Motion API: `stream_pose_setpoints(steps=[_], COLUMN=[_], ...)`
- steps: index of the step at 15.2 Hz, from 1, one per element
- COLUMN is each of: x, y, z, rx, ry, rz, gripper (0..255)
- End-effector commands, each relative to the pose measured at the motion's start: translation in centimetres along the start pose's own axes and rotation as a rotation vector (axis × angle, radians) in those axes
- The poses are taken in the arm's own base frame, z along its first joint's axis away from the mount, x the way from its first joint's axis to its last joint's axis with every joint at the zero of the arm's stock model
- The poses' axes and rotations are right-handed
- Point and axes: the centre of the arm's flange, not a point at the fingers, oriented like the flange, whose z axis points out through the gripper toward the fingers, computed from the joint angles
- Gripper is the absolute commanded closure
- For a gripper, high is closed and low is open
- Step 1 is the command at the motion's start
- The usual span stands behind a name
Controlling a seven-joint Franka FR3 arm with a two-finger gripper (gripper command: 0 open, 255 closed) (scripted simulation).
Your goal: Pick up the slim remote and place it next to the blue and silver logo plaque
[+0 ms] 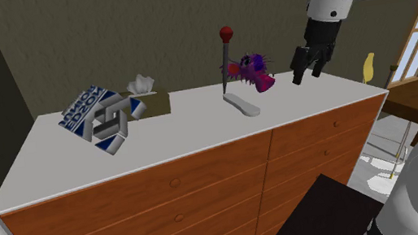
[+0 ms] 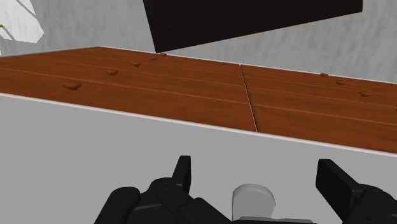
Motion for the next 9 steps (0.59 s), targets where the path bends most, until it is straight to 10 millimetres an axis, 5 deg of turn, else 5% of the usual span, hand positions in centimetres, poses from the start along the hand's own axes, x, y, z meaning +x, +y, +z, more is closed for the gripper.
stream_pose_setpoints(steps=[1,9], x=[0.0,9.9], y=[0.0,-0.4], z=[0.0,5.2], rx=[0.0,0.028], ry=[0.0,-0.047], rz=[0.0,0.018], gripper=[0,0])
